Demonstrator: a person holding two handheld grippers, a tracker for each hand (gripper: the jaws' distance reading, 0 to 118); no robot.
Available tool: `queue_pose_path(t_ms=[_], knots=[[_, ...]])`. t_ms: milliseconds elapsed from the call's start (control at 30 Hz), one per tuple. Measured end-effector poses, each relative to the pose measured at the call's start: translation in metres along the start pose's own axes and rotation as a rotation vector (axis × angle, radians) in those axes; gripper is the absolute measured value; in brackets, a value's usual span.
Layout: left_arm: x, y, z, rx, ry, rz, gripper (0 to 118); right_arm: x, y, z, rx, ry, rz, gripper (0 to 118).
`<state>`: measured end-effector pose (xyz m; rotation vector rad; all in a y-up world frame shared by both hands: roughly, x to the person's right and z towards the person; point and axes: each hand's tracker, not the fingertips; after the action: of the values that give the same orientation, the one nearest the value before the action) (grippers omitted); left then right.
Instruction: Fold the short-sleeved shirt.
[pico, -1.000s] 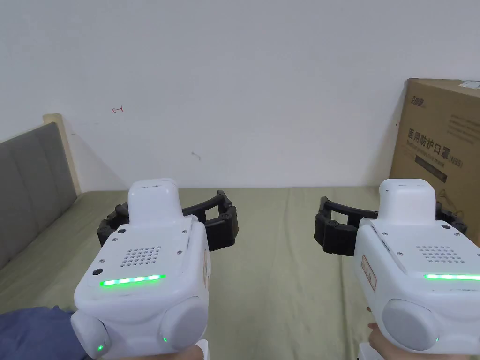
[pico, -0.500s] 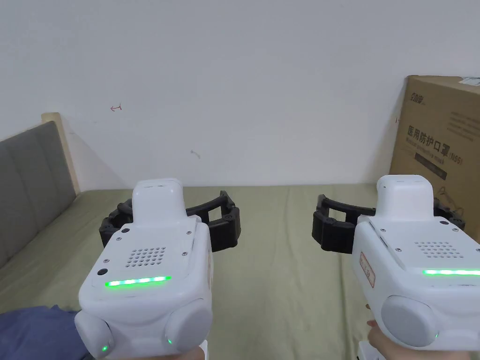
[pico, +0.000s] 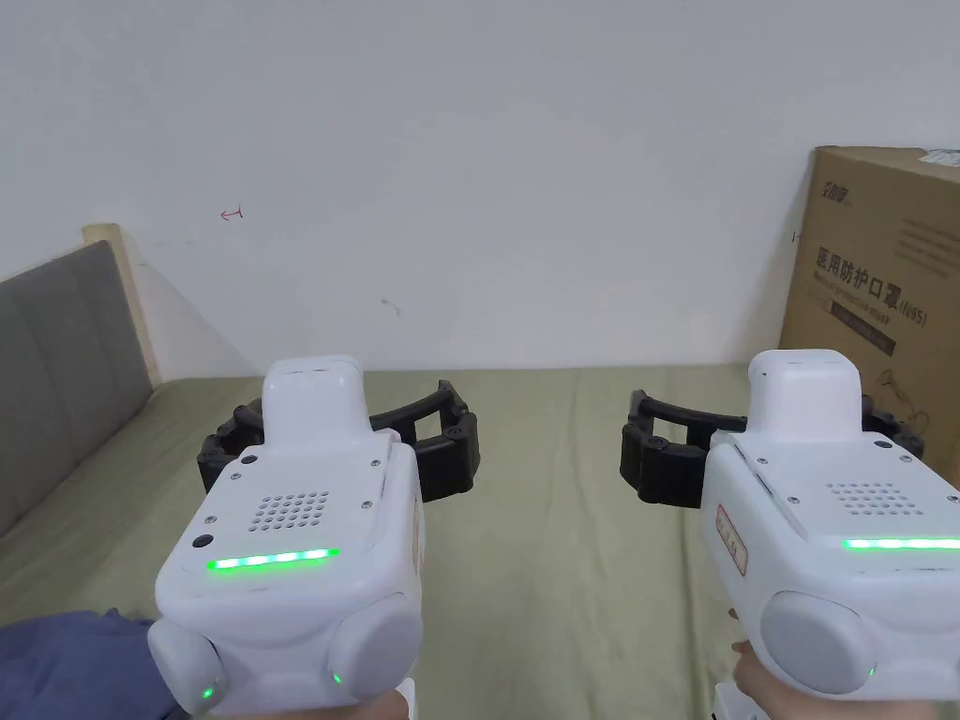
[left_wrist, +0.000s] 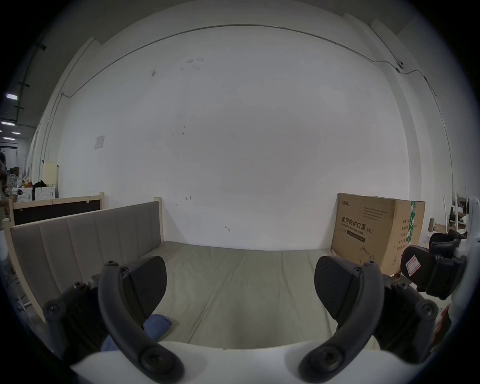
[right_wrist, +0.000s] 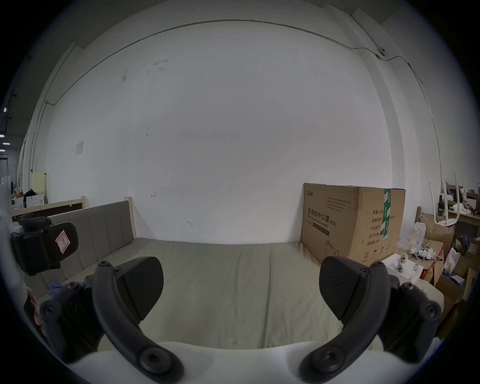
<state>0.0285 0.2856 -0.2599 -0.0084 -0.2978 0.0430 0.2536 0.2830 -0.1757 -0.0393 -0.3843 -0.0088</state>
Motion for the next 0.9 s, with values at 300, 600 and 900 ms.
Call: queue_pose_path(t_ms=[300, 600, 900], knots=[[0.0002, -0.0002, 0.0015, 0.006, -0.006, 0.002, 115, -0.0016, 0.0017, 0.0012, 0.003, 0.004, -0.005, 118], [-0.0002, 0.0011, 0.0022, 0.013, -0.011, 0.001, 115, -0.0027, 0.003, 0.0026, 0.008, 0.005, -0.008, 118], [-0.0016, 0.0007, 0.002, 0.01, -0.011, 0.009, 115, -0.0027, 0.0036, 0.0032, 0.009, 0.009, -0.012, 118]])
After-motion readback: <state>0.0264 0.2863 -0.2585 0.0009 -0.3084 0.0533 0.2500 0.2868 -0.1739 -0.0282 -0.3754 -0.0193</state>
